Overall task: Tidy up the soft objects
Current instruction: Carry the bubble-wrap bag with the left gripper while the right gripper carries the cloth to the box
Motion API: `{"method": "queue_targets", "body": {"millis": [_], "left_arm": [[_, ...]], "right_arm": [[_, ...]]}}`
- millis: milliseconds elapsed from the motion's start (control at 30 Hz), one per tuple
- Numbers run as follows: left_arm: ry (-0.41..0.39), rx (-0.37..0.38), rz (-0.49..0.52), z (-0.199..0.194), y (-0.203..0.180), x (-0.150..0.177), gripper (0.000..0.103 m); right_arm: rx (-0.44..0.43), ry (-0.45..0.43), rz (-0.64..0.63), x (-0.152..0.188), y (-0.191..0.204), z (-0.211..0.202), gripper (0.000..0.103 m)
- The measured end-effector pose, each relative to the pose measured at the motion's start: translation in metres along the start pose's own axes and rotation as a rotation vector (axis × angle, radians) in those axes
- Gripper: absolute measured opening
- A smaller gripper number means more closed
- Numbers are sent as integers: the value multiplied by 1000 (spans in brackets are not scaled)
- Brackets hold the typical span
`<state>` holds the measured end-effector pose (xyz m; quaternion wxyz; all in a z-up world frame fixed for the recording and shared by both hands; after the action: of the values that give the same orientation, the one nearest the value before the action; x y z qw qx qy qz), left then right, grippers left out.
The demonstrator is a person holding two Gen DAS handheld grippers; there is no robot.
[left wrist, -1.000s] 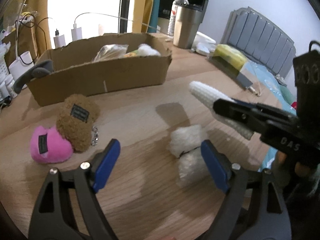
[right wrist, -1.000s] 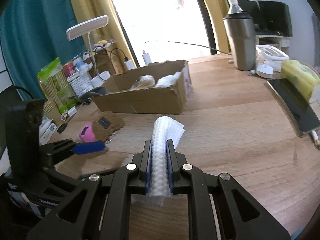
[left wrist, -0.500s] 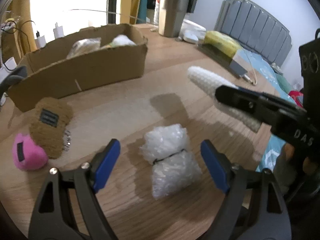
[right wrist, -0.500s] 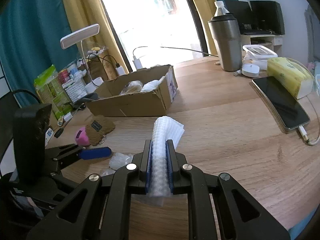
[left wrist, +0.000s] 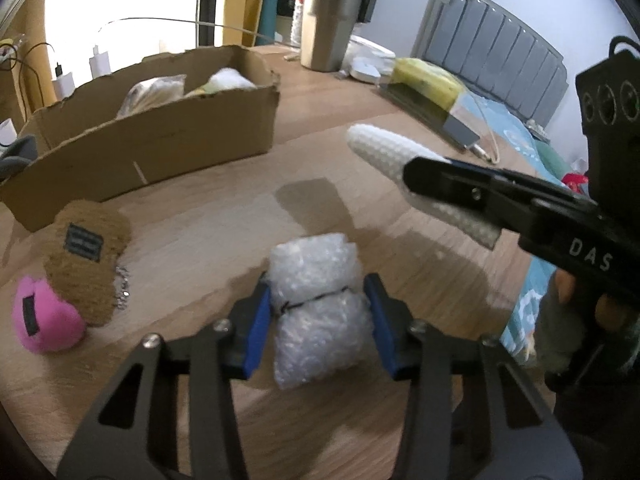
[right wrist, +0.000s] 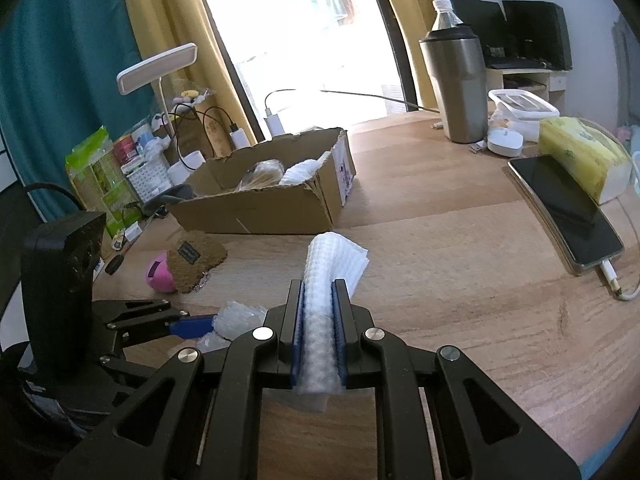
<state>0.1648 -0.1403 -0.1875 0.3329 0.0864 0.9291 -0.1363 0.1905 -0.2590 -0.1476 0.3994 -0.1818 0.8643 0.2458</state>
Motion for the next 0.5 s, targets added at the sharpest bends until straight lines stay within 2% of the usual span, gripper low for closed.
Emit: {"method": "queue_targets", "body": {"millis": [500], "left_arm": [[-93, -15, -76, -34, 50, -23, 46]], "right_arm": [[-16, 9, -70, -27, 30, 20, 15]]}}
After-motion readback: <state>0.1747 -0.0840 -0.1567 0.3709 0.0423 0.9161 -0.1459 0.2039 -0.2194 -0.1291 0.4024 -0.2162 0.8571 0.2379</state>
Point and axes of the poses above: each gripper's, at about its wrist camera, not at the fingertips, and z roughly the way its jaws point, y to its left, x to its underside, the point moved 7 cm from there along z, roughly the way its jaws point, and after that the axes turned 3 degrees about -y, right-handed, at the moved point
